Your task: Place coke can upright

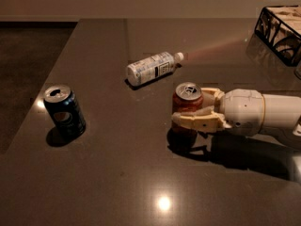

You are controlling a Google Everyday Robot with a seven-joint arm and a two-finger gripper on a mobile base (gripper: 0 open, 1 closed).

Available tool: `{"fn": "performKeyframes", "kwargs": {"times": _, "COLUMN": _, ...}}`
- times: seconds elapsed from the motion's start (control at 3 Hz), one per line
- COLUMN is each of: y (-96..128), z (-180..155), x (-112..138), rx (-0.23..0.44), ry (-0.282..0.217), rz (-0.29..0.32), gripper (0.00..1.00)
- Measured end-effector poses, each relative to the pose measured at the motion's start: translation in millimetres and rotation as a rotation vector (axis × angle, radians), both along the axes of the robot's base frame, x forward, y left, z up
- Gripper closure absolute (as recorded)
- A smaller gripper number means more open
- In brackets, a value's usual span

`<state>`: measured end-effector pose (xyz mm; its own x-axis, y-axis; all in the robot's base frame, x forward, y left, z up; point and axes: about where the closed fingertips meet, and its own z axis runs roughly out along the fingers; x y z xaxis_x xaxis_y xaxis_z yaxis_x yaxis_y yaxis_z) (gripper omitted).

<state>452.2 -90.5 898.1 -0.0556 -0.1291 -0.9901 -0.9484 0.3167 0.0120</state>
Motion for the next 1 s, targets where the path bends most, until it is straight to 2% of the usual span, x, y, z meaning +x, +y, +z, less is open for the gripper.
{"fn": "performKeyframes", "kwargs": {"times": 0.33, "y": -1.6, "z": 0.7, "x": -1.7, "rx": 0.040, "ry": -0.029, "rz": 0.009, "gripper": 0.35}}
{"fn": "performKeyframes", "kwargs": {"times": 0.67, "y": 0.8, "z": 1.5, "x": -1.9, "rx": 0.036, "ry": -0.030, "rz": 0.013, "gripper": 0.12}}
{"fn": "performKeyframes", "kwargs": {"times": 1.0, "y": 3.1, "z": 2.4, "x": -2.3, "rx": 0.035, "ry": -0.032, "rz": 0.017, "gripper": 0.00}}
